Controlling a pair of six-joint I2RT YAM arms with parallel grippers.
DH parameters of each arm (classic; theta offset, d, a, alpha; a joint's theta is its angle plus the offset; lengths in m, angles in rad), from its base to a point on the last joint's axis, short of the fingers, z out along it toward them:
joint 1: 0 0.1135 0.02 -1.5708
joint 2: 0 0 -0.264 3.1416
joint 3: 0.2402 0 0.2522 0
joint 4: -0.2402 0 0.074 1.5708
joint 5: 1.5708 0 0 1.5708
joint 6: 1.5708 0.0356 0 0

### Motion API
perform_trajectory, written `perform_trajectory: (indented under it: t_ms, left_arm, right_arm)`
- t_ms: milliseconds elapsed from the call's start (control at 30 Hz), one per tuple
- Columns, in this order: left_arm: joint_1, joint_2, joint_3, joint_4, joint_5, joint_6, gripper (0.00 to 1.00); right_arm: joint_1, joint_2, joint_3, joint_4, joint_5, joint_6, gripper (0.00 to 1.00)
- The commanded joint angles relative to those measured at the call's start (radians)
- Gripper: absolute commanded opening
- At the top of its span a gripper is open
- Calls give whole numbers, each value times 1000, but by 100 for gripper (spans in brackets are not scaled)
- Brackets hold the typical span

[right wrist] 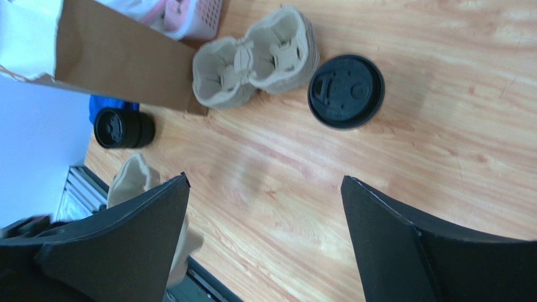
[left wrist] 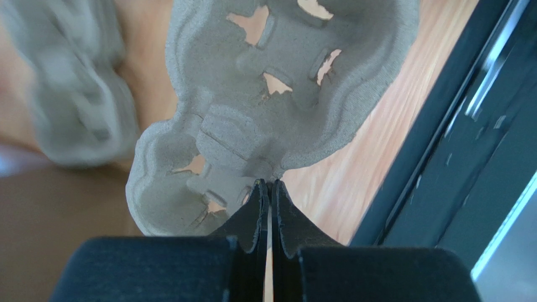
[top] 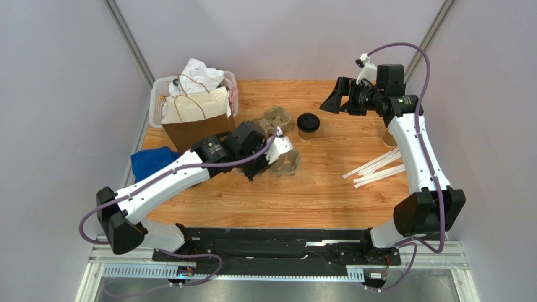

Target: Pack the takeout coffee

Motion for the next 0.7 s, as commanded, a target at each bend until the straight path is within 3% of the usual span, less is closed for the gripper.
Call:
perform_trajectory:
  t_ms: [0,200,433,500,533,667]
  left_arm:
    - [18,-104,-255,-13,-47,114,0]
    - [33,-141,-530,129,-165,205,0]
    - [136,-65,-592,214,-167,229,2]
    - [146,-49,-587,196,-141,242,21]
    - [146,-48,-589,194,-127,245,35]
    - [148,-90,-572,163,-72,240,63]
  right_arm:
    - [-4,-42,-67,-41,-8,-49,97]
    - [-1,-28,-131,-60,-8,-65,96]
    - [3,29,-160,-46,37,-90,96]
    - [8,82,-135,-43,38,-89,96]
    - [11,101,-122,-43,43,-85,96]
    - [22,193,-50,-44,38,-78,95]
